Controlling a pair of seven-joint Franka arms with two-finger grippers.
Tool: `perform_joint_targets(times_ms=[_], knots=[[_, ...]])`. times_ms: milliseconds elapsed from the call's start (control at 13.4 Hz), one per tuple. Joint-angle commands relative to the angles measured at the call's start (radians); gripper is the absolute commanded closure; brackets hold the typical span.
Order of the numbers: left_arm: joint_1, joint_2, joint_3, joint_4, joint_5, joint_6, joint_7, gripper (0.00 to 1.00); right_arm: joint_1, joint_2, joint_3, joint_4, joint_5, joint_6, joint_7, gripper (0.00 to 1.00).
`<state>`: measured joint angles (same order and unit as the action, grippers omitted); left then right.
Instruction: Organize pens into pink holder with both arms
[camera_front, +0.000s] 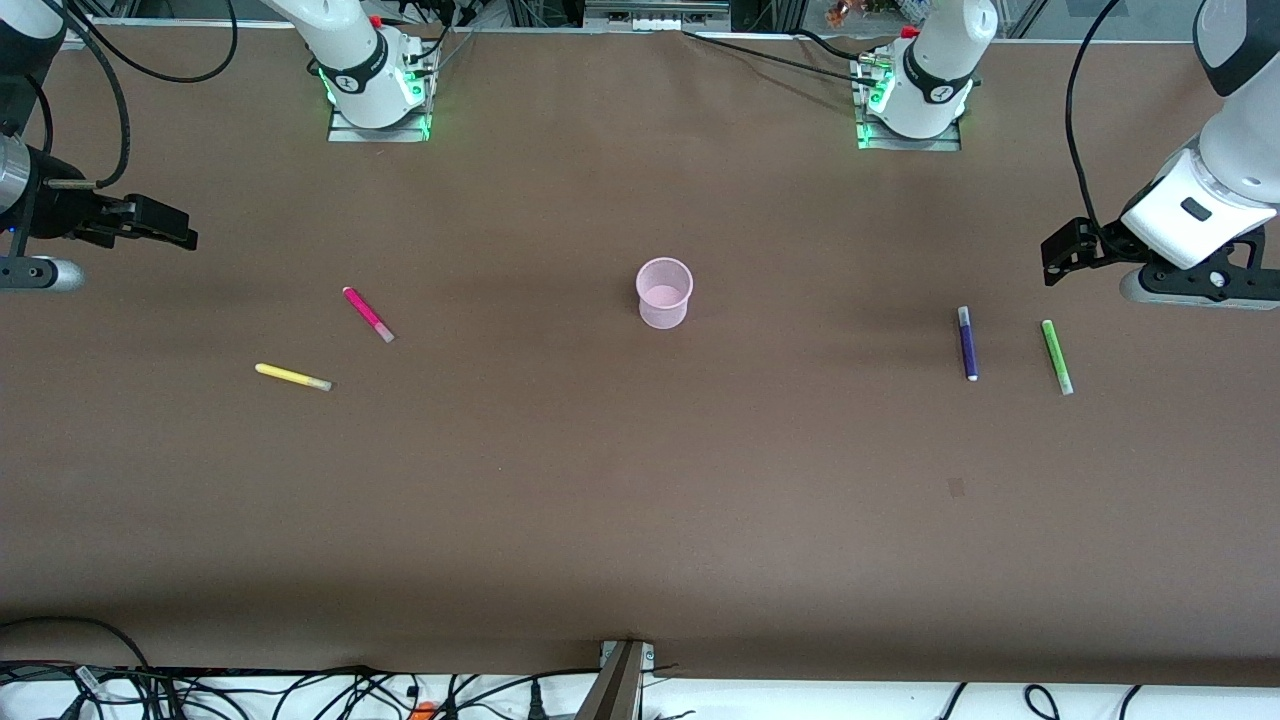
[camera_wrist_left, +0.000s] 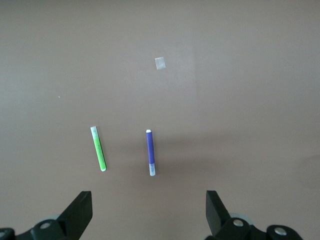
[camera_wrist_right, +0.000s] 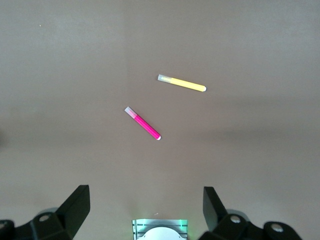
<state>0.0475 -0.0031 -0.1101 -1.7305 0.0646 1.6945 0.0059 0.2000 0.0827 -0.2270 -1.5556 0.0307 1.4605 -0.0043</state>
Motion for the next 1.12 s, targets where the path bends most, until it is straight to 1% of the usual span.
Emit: perform_joint_targets(times_ms=[0,150,374,523,598,748,897,1047], knots=[[0.002,0.028,-0.005,0.019,-0.008,-0.061,-0.009,0.0,-0.011,-0.003,0.011,0.006,-0.011,-0.016,0.01,0.0],[0.002,0.067,-0.005,0.016,-0.009,-0.073,-0.004,0.0,-0.011,-0.003,0.011,0.005,-0.011,-0.016,0.01,0.0],[0.011,0.184,-0.003,0.013,-0.009,-0.113,-0.007,0.0,-0.011,-0.001,0.008,0.005,-0.011,-0.012,0.007,0.0],[0.017,0.25,-0.003,0.012,-0.009,-0.087,-0.007,0.0,-0.013,0.005,0.008,0.005,-0.011,-0.009,-0.005,0.0],[0.017,0.27,-0.002,0.005,-0.005,-0.044,-0.007,0.0,-0.013,0.012,0.008,0.005,-0.011,-0.011,-0.008,0.0],[0.017,0.29,-0.002,-0.049,0.001,0.058,-0.007,0.0,-0.014,0.038,0.008,0.0,-0.011,-0.006,-0.013,0.0],[0.018,0.288,-0.002,-0.142,0.003,0.205,-0.007,0.0,-0.014,0.071,0.009,-0.014,-0.005,0.029,-0.066,0.0],[0.04,0.284,0.0,-0.254,0.004,0.376,-0.006,0.0,-0.014,0.074,0.008,-0.093,-0.002,0.107,-0.219,0.0]])
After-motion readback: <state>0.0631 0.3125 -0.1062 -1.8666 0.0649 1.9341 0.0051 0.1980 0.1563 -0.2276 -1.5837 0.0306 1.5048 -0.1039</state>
